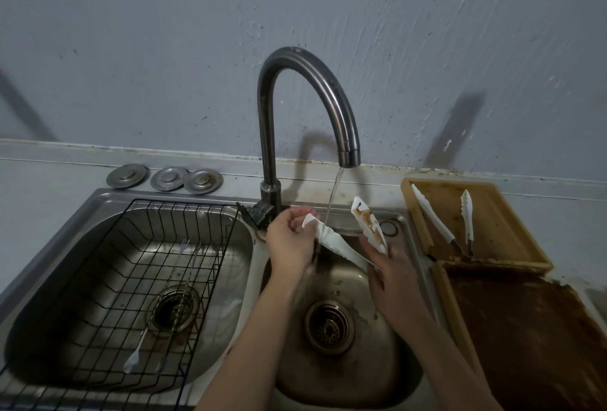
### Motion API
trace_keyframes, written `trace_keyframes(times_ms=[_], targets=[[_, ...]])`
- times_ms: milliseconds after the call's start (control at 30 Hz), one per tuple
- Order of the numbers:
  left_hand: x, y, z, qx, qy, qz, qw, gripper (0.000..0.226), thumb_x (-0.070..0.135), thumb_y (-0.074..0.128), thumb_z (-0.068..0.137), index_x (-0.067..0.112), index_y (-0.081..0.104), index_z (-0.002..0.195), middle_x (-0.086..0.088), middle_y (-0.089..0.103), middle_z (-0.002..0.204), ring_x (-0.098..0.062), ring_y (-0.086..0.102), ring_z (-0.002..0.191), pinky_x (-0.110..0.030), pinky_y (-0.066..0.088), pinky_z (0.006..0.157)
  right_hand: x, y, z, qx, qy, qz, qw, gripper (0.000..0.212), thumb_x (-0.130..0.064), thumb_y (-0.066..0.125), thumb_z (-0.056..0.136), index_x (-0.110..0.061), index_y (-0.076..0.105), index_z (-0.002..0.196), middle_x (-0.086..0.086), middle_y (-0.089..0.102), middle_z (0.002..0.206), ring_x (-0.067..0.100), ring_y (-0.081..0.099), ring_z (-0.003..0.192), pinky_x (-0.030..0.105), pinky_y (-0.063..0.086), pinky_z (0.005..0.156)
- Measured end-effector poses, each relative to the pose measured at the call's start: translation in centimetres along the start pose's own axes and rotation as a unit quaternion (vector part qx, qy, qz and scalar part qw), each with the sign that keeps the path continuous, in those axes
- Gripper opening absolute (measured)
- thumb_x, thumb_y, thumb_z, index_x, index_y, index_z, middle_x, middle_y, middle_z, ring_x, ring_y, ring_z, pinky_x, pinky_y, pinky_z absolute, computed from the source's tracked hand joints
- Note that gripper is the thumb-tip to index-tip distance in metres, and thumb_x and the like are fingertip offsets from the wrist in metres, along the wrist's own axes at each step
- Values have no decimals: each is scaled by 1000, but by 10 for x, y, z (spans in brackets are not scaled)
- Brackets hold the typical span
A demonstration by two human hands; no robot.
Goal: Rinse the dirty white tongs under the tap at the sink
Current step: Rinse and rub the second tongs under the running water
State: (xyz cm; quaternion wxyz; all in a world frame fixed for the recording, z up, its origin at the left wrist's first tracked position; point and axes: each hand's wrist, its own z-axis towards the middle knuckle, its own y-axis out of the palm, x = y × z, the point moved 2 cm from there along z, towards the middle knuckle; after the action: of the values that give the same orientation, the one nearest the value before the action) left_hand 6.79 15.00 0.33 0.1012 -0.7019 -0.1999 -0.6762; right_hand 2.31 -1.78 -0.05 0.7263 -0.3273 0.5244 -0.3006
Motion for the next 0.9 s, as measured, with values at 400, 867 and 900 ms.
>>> trace_keyframes(times_ms=[400,867,900], targets=[[-6,8,-17,-134,22,-133,982,57,-21,53,81,9,46,129,0,60,115,-7,64,101,-24,50,93,-5,-2,1,-14,27,42,999,52,0,52,88,-18,44,137,12,49,127,24,51,115,31,46,98],[-13,-12,-10,-121,-56,-150,980,53,-3,66,81,20,54,127,-16,65,107,-18,67,88,-22,57,71,-15,-2,6,-10,36,98,994,46,3,44,91,-27,57,124,0,63,92,8,58,67,25,55,70],[-14,-12,-10,-129,-57,-136,981,56,-3,68,79,22,53,127,-17,64,112,-22,66,94,-24,57,75,-15,-1,7,-6,40,94,995,46,3,44,90,-25,58,124,1,64,95,9,57,69,30,55,73]])
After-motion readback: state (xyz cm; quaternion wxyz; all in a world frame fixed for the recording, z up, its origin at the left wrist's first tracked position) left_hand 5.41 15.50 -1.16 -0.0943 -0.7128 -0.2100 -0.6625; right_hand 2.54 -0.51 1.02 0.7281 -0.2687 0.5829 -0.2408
